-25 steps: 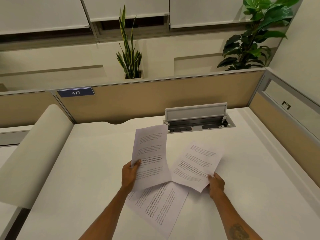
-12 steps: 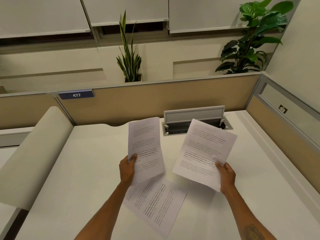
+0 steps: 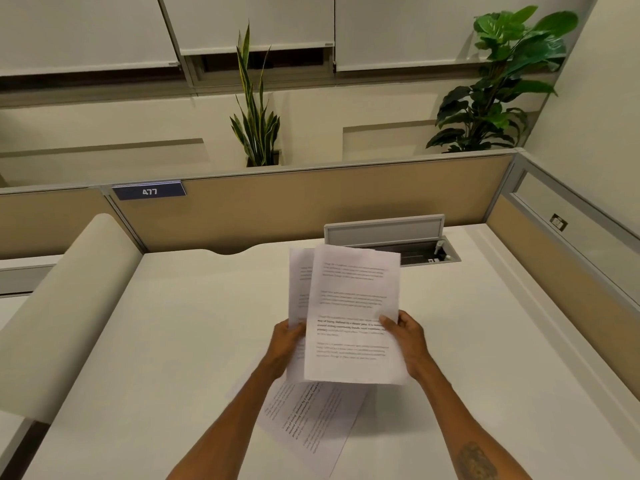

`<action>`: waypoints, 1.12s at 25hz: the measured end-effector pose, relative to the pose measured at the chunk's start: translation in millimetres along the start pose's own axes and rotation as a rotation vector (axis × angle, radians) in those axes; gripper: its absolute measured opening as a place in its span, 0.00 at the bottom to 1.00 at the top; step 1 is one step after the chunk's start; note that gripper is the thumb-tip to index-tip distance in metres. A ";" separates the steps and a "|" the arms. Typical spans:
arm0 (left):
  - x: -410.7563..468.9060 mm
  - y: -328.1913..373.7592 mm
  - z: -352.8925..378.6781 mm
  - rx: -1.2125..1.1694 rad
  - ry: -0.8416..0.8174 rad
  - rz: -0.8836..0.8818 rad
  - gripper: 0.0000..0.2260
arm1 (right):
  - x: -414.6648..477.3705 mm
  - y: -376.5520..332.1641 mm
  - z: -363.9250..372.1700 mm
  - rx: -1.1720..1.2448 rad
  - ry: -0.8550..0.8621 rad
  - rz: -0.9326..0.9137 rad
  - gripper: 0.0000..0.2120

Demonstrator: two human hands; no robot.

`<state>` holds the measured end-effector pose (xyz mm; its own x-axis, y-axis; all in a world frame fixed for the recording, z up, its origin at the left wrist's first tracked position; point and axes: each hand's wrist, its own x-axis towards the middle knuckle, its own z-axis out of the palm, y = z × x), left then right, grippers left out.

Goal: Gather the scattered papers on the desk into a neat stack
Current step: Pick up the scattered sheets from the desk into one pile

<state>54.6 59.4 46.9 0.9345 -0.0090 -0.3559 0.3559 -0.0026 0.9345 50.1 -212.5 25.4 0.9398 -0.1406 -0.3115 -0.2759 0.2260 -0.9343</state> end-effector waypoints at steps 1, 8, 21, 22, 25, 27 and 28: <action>0.0 -0.5 4.8 0.013 -0.025 -0.010 0.11 | -0.3 -1.0 4.4 0.010 -0.022 0.004 0.16; -1.4 -6.5 11.2 0.012 -0.125 -0.084 0.15 | 4.8 -5.8 5.6 0.102 -0.205 0.113 0.18; -37.1 -38.6 27.7 0.382 0.722 -0.618 0.29 | 24.0 -7.4 -13.2 0.003 -0.101 0.124 0.19; -42.7 -41.2 31.9 0.362 0.741 -0.665 0.30 | 25.6 -7.8 -14.9 0.000 -0.107 0.128 0.19; -50.8 -68.2 38.5 0.322 0.731 -0.703 0.36 | 29.2 -6.6 -19.6 -0.013 -0.134 0.140 0.18; -53.3 -84.0 39.3 0.291 0.694 -0.692 0.38 | 32.2 -4.6 -24.9 -0.019 -0.138 0.152 0.18; -53.2 -85.8 41.7 0.304 0.703 -0.696 0.39 | 34.0 -3.7 -28.3 -0.021 -0.135 0.156 0.18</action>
<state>-26.1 18.4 -14.4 0.3521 0.6769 -0.6464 0.8934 -0.0371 0.4478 77.4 -245.4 13.3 0.9034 0.0252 -0.4282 -0.4232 0.2149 -0.8802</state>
